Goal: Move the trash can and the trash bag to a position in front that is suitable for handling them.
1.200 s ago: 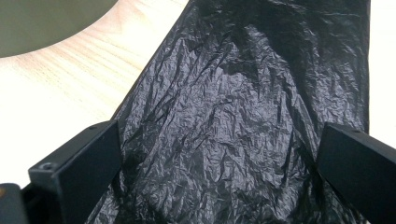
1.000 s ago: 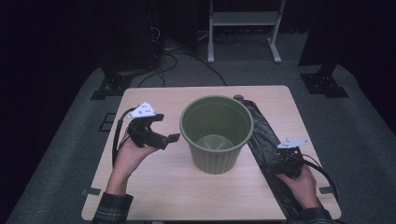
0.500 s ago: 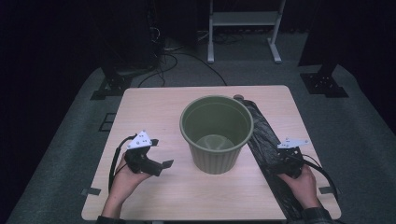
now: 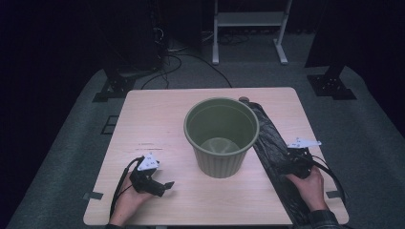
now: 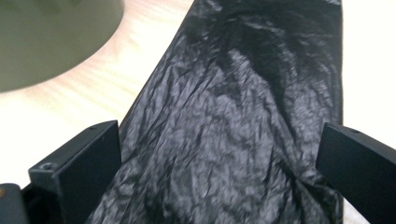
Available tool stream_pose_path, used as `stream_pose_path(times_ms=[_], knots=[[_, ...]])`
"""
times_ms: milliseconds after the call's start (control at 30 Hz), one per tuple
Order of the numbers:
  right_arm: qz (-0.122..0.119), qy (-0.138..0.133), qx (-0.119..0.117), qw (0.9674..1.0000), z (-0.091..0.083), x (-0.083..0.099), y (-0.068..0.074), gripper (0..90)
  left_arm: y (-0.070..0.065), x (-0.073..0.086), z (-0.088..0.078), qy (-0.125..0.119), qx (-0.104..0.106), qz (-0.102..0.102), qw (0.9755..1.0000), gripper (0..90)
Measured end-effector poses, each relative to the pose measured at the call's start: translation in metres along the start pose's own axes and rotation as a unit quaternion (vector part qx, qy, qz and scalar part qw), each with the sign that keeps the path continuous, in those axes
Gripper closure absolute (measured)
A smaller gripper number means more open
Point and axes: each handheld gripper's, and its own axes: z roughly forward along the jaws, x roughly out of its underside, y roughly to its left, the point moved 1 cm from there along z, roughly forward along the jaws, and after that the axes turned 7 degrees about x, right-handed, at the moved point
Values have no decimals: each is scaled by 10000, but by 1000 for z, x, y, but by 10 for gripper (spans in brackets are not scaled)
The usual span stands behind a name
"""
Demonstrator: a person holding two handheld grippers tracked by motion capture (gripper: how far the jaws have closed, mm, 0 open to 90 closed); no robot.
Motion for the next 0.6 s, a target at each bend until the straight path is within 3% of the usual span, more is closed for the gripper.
stream_pose_path(times_ms=[100, 200, 300, 400, 600], knots=[[-62, 86, 80, 9999, 4, -2, 1, 0, 2, 2, 2, 43, 0, -31, 10000, 0], [-162, 141, 0, 9998, 14, -6, 7, 0, 3, 6, 5, 115, -45, -30, 9999, 0], [-113, 178, -86, 9997, 19, -6, 8, 0, 4, 5, 6, 111, -78, -17, 9999, 0], [-26, 193, -29, 9998, 20, -7, 6, 0, 4, 5, 6, 113, -90, -42, 9999, 0], [-183, 242, 87, 9995, 20, -6, 9, 0, 4, 5, 6, 112, -95, -48, 9999, 0]])
